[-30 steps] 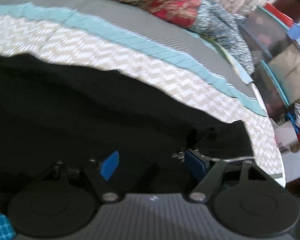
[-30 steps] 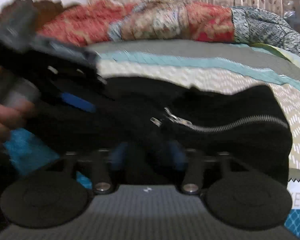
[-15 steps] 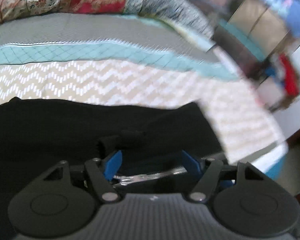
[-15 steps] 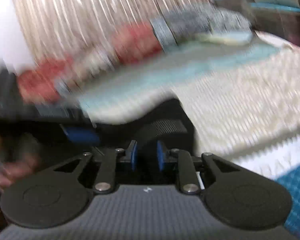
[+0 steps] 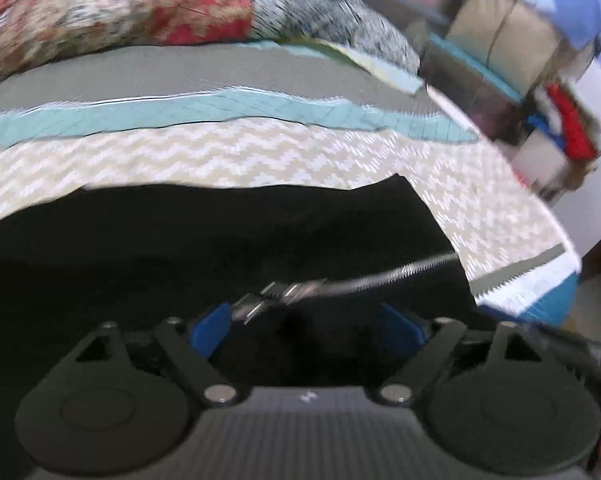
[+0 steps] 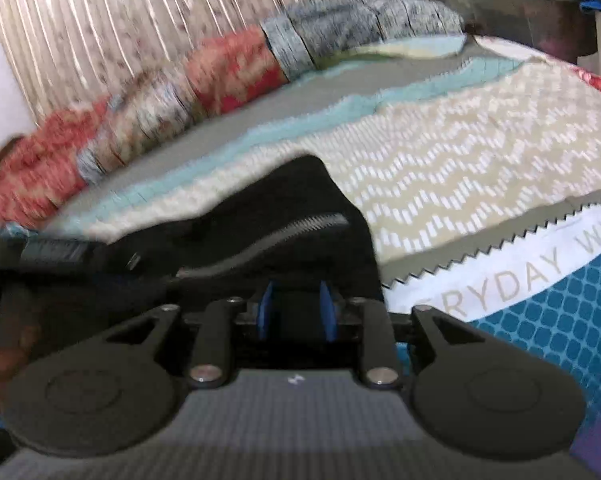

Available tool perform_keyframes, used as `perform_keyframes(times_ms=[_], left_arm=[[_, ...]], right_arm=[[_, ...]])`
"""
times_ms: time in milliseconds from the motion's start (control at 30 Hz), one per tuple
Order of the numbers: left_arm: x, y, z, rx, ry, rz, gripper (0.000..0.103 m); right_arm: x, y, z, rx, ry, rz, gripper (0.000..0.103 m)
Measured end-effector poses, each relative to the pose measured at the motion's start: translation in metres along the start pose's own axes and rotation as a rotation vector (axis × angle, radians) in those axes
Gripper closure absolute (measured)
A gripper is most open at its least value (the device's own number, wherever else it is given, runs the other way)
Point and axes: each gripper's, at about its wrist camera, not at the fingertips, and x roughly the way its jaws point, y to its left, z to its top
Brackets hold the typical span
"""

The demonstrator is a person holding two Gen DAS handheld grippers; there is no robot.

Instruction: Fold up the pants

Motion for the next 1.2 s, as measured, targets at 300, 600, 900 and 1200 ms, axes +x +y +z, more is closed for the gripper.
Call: perform_keyframes(times_ms=[300,600,900,1200], left_arm=[[-0.131,0.130,-0.078,-0.324,-0.136,0.161,0.015],[-0.191,0.248,-0.128,-0.686,-0.290,0.287,0.003],[-0.162,0.313,-0.128,-0.807,-0.338,0.228,0.000],[-0.169,0.306,-0.139,-0.696,-0.392,0.291,0.000]], right_arm=[[0.030,0.089,-0.024,-0.071,0.120,0.200,0.071],[0.077,0.212,-0.026,-0.266,0.251,0.388,0.072],[0.123,0.290,-0.016,-0.295,0.293,0.407,0.076],[0.151,0.326,-0.026,-0.247,0.383,0.413,0.074]])
